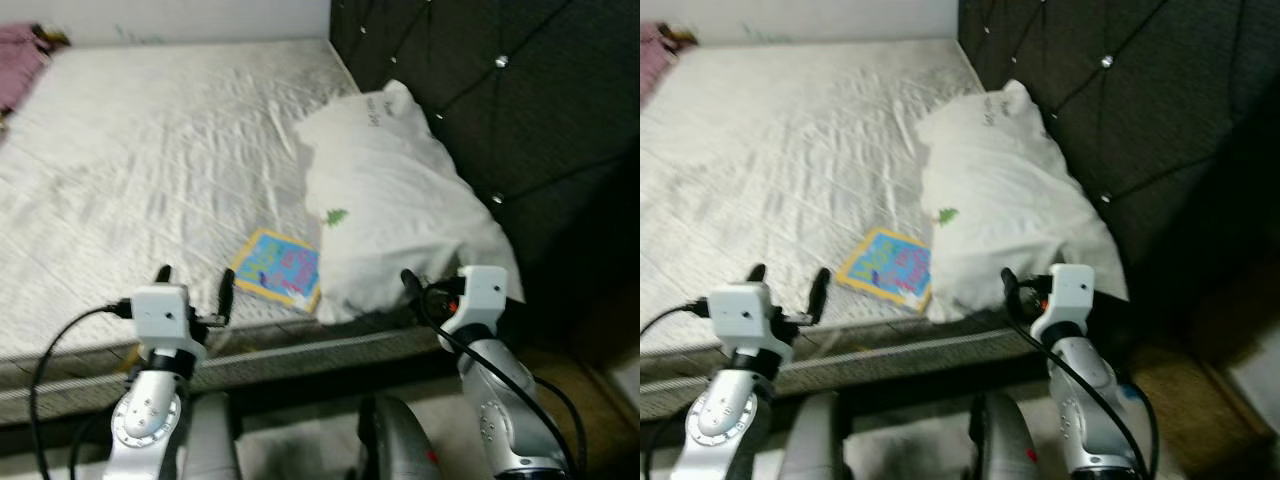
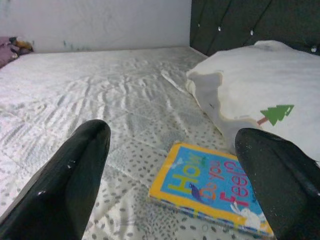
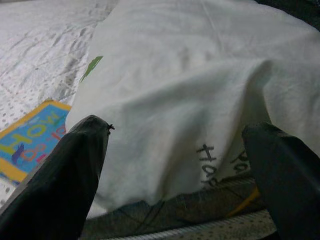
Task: Clean up the room
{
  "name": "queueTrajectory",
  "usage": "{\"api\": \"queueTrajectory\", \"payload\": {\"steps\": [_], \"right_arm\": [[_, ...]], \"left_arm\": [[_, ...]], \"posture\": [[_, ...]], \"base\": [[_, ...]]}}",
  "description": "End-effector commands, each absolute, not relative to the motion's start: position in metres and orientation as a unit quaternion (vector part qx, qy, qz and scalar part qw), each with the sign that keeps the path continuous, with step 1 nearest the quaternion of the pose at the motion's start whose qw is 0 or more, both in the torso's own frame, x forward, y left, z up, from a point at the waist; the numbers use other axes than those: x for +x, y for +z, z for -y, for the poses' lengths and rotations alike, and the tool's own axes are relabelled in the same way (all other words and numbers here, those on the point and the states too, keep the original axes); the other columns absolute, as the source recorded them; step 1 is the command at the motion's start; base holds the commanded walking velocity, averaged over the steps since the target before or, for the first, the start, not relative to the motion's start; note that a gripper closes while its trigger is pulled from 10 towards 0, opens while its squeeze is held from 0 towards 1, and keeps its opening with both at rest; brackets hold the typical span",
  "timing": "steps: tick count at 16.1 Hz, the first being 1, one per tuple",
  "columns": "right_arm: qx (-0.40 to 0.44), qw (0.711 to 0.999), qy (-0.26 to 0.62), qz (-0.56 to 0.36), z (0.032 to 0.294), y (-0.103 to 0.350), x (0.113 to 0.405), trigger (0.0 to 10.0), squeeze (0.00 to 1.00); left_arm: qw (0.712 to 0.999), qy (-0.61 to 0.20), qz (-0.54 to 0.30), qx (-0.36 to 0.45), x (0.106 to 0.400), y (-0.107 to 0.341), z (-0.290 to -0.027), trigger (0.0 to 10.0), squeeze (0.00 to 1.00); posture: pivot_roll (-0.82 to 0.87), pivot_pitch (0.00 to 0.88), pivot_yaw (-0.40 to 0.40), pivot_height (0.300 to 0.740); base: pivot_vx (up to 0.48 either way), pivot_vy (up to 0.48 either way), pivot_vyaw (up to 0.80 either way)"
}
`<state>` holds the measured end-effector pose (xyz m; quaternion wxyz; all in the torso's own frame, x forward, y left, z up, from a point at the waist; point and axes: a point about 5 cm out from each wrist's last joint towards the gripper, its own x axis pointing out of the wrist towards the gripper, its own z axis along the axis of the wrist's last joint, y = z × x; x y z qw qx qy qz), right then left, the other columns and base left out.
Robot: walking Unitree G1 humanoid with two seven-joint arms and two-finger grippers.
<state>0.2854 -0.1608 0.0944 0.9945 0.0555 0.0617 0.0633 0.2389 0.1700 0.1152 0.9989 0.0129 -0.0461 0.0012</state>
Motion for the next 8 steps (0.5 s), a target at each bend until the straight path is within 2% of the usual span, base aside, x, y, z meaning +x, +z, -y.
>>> {"api": "queueTrajectory", "payload": {"steps": [1,5,8], "right_arm": [[0.054,0.994,0.074,-0.057,0.1578,0.0965,0.2866,10.0,0.0],[0.05,0.994,0.081,-0.059,0.1569,0.0953,0.2872,10.0,0.0],[0.049,0.993,0.085,-0.06,0.1567,0.0947,0.2873,10.0,0.0]], "left_arm": [[0.999,0.007,0.05,0.015,0.2397,0.1188,-0.1716,10.0,0.0],[0.999,0.008,0.05,0.014,0.2394,0.1193,-0.1695,10.0,0.0],[0.999,0.008,0.05,0.012,0.2397,0.1193,-0.1684,10.0,0.0]], "posture": [[-0.04,0.156,-0.062,0.585],[-0.04,0.156,-0.062,0.53],[-0.04,0.151,-0.064,0.51]], "base": [[0.0,0.0,0.0],[0.0,0.0,0.0],[0.0,0.0,0.0]]}}
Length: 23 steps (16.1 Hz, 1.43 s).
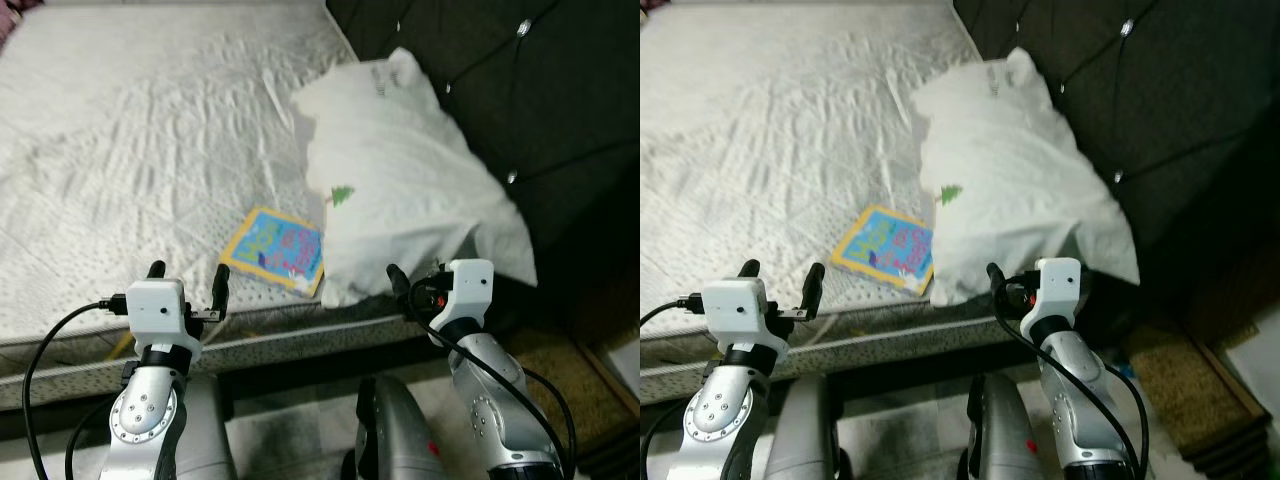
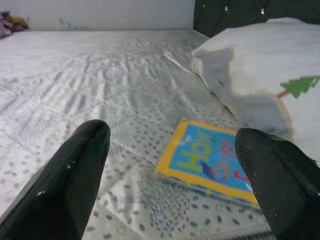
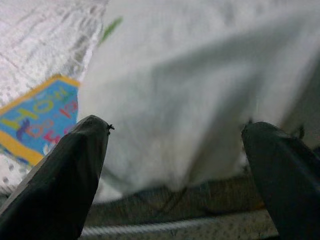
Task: Clean up the room
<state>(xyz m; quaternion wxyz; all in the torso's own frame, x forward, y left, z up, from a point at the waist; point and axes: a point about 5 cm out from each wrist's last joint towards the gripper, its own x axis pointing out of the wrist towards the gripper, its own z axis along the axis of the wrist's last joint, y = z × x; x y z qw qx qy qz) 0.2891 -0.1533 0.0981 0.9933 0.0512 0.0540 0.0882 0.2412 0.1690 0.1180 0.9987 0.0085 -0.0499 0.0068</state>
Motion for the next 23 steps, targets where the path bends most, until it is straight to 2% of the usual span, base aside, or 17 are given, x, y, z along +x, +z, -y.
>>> {"api": "queueTrajectory", "payload": {"steps": [1,7,13,19,23], "right_arm": [[0.047,0.993,0.087,-0.061,0.157,0.094,0.287,10.0,0.0],[0.043,0.992,0.096,-0.064,0.156,0.093,0.288,10.0,0.0],[0.041,0.991,0.11,-0.058,0.152,0.094,0.289,10.0,0.0],[0.046,0.991,0.108,-0.066,0.153,0.092,0.29,10.0,0.0],[0.045,0.991,0.11,-0.069,0.152,0.091,0.291,10.0,0.0]], "left_arm": [[0.999,0.008,0.052,0.011,0.24,0.12,-0.167,10.0,0.0],[0.999,-0.001,0.053,0.002,0.238,0.12,-0.165,10.0,0.0],[0.998,-0.019,0.055,-0.004,0.239,0.122,-0.161,10.0,0.0],[0.998,-0.026,0.054,-0.007,0.24,0.122,-0.159,10.0,0.0],[0.999,-0.018,0.05,-0.01,0.241,0.121,-0.158,10.0,0.0]], "posture": [[-0.04,0.15,-0.065,0.51],[-0.04,0.148,-0.07,0.51],[-0.04,0.16,-0.067,0.51],[-0.04,0.164,-0.069,0.51],[-0.04,0.164,-0.07,0.51]], "base": [[0.0,0.0,0.0],[0.0,0.0,0.0],[0.304,0.0,0.51],[0.304,0.0,0.0],[0.0,0.0,0.0]]}}
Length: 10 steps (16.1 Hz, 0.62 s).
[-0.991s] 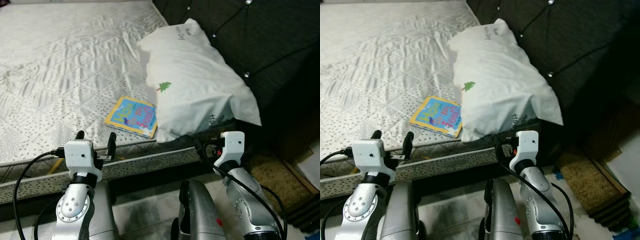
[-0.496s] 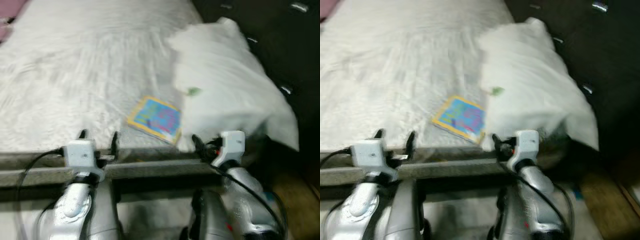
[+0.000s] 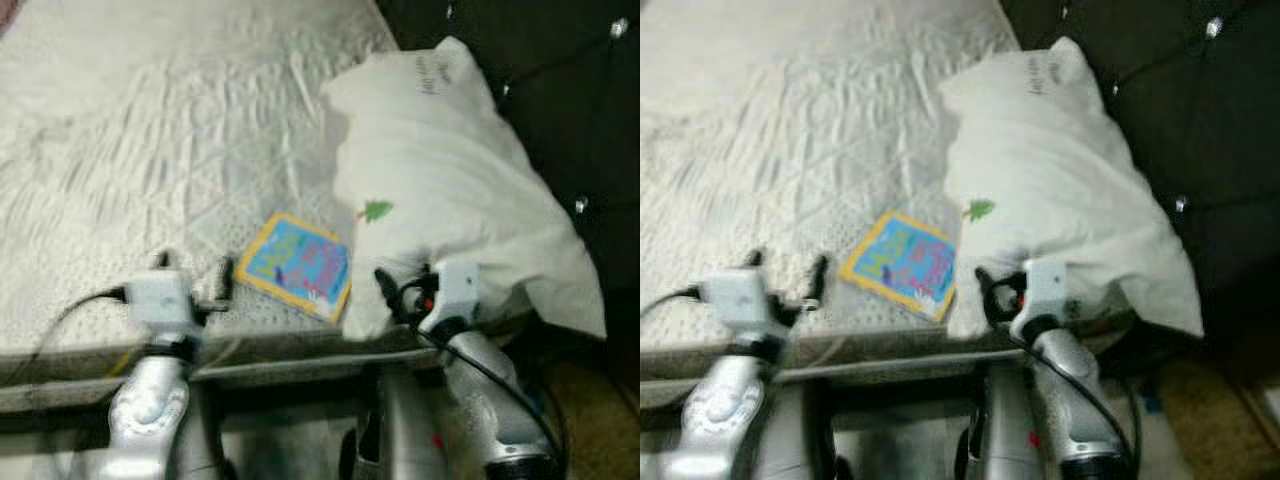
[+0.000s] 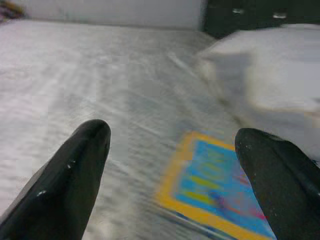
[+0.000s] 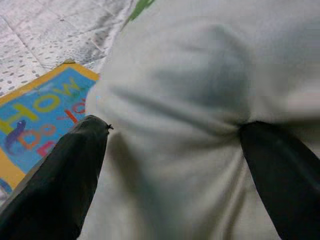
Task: Clean up the room
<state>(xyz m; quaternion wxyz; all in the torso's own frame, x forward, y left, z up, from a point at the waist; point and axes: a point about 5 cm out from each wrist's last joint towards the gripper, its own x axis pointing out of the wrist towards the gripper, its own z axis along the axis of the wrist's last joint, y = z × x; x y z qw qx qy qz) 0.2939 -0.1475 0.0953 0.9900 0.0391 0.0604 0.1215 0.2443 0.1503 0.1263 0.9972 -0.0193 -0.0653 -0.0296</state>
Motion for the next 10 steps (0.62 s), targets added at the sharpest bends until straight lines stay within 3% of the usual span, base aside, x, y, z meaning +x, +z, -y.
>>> {"api": "queueTrajectory", "payload": {"steps": [1,5,10], "right_arm": [[0.045,0.99,0.11,-0.069,0.153,0.091,0.291,10.0,0.0],[0.045,0.99,0.113,-0.072,0.152,0.09,0.292,10.0,0.0],[0.044,0.99,0.111,-0.071,0.156,0.091,0.292,10.0,0.0]], "left_arm": [[0.999,-0.016,0.049,-0.011,0.241,0.121,-0.158,10.0,0.0],[0.999,0.022,0.049,-0.01,0.241,0.121,-0.167,10.0,0.0],[0.994,0.102,0.047,0.005,0.247,0.121,-0.199,10.0,0.0]], "posture": [[-0.04,0.164,-0.071,0.51],[-0.04,0.165,-0.074,0.506],[-0.05,0.17,-0.078,0.461]], "base": [[0.0,0.0,0.0],[0.0,0.0,0.0],[0.0,0.0,0.0]]}}
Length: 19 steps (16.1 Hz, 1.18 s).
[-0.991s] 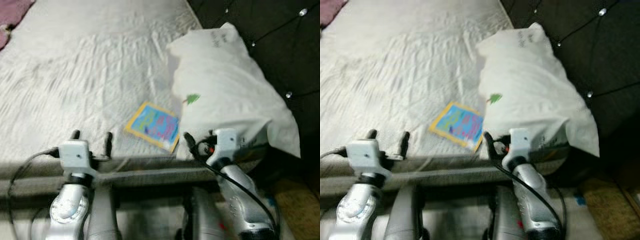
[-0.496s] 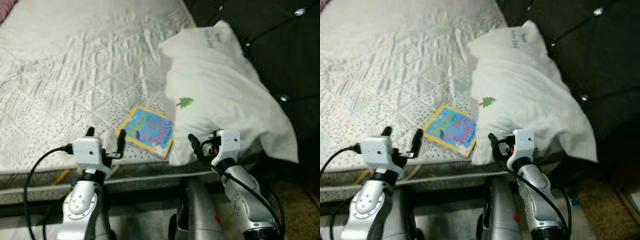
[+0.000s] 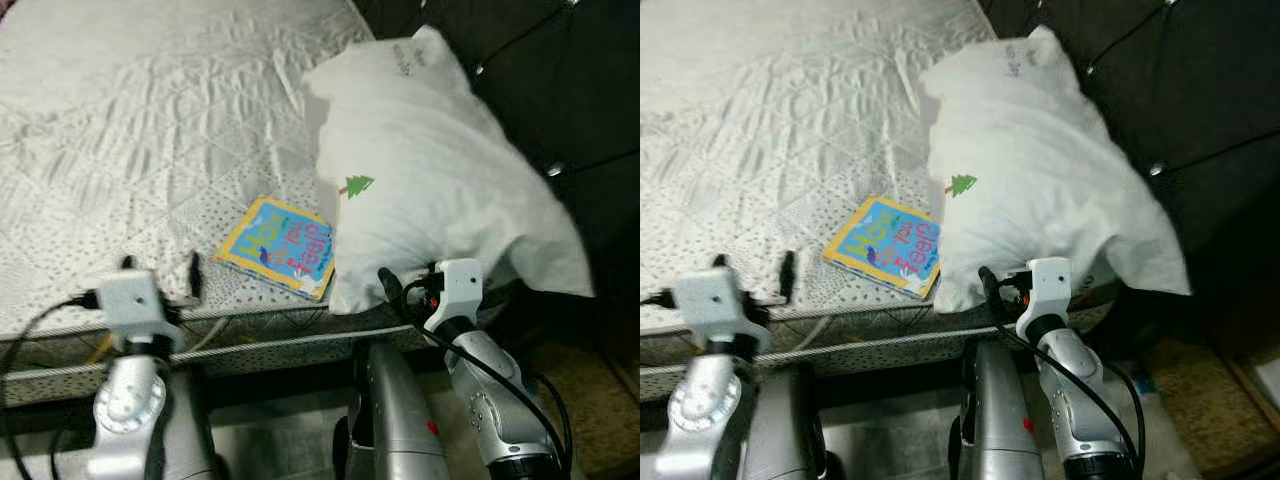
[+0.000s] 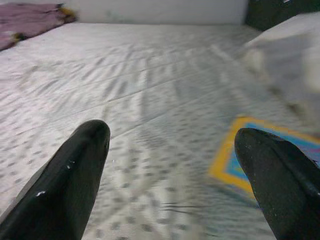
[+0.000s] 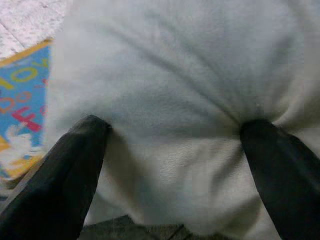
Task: Clean up the room
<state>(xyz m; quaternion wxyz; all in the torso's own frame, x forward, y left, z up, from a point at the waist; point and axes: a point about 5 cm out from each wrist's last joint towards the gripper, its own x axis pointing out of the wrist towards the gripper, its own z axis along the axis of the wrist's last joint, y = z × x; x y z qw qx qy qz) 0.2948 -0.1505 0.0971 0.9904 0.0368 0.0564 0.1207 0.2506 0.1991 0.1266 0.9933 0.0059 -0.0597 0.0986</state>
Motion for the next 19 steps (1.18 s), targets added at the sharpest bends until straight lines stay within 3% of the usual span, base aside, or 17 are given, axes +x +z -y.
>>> {"api": "queueTrajectory", "payload": {"steps": [1,7,10,13,19], "right_arm": [[0.034,0.992,0.099,-0.065,0.163,0.094,0.293,10.0,0.0],[-0.066,0.995,0.0,-0.08,0.235,0.09,0.274,10.0,0.0],[-0.066,0.993,-0.037,-0.095,0.252,0.088,0.261,10.0,0.0],[-0.057,0.996,-0.013,-0.072,0.245,0.108,0.247,10.0,0.0],[-0.055,0.996,0.011,-0.068,0.226,0.127,0.22,10.0,0.0]], "left_arm": [[0.992,0.12,0.044,0.002,0.251,0.121,-0.208,10.0,0.0],[0.98,0.196,0.021,-0.007,0.261,0.115,-0.246,10.0,0.0],[0.976,0.216,-0.015,-0.013,0.275,0.107,-0.262,10.0,0.0],[0.98,0.193,-0.03,-0.036,0.3,0.108,-0.265,10.0,0.0],[0.989,0.144,-0.019,-0.036,0.322,0.114,-0.259,10.0,0.0]], "posture": [[-0.05,0.173,-0.079,0.461],[-0.1,0.215,-0.098,0.461],[-0.13,0.237,-0.107,0.461],[-0.17,0.267,-0.121,0.461],[-0.22,0.289,-0.125,0.461]], "base": [[0.0,0.0,0.0],[0.0,0.0,0.0],[0.0,0.0,0.0],[0.0,0.0,0.0],[0.0,0.0,0.0]]}}
